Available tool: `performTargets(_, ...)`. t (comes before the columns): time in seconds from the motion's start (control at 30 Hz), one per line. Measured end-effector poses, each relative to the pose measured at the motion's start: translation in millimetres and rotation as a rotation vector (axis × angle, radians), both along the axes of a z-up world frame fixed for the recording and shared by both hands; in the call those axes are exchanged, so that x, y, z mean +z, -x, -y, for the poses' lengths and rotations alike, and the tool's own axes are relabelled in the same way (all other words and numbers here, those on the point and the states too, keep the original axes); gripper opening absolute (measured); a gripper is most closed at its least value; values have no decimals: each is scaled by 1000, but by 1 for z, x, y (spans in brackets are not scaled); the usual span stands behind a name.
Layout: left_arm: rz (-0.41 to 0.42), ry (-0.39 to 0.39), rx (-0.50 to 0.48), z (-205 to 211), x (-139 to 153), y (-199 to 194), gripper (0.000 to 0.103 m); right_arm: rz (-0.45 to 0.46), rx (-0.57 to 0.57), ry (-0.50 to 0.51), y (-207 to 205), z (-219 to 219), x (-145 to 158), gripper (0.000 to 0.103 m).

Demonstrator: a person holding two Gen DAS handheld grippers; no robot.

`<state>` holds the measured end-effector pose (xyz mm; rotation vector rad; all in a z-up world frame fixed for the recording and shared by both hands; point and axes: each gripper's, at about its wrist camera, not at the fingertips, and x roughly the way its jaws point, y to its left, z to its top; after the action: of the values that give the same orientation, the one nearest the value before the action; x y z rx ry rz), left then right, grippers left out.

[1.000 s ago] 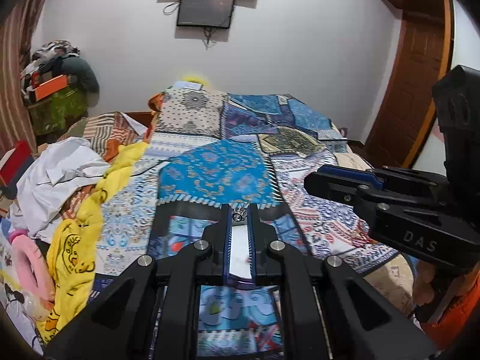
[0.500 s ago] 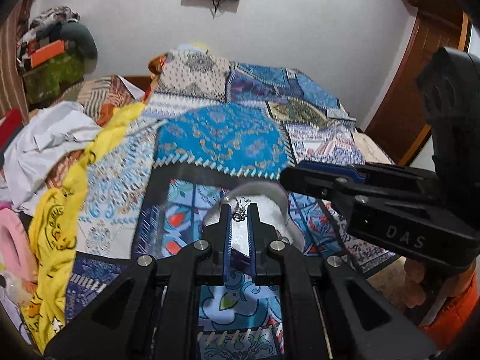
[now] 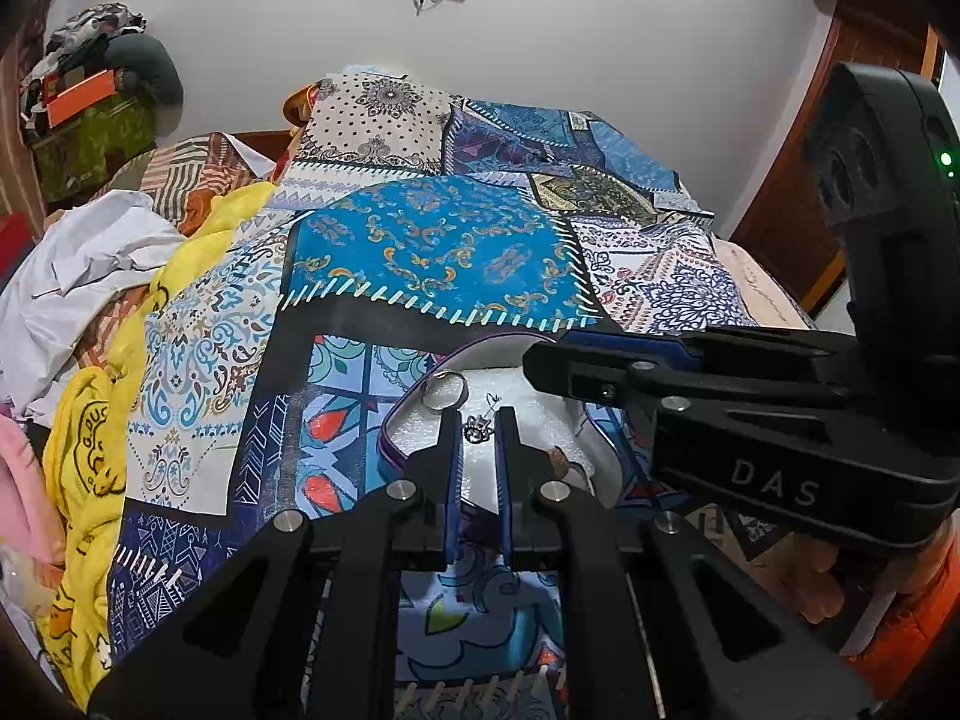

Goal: Organize jewelry

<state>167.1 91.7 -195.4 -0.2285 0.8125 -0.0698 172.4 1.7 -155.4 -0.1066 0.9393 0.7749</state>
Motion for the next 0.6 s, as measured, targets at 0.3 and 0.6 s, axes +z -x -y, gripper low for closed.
performTargets(0.3,-13,-10,1,2,1,2,9,-25,4,-13,-2,2,6,19)
performTargets(0.6,-11,-19,11,4,10,12,18,29,-7,-9,8,9,23,28)
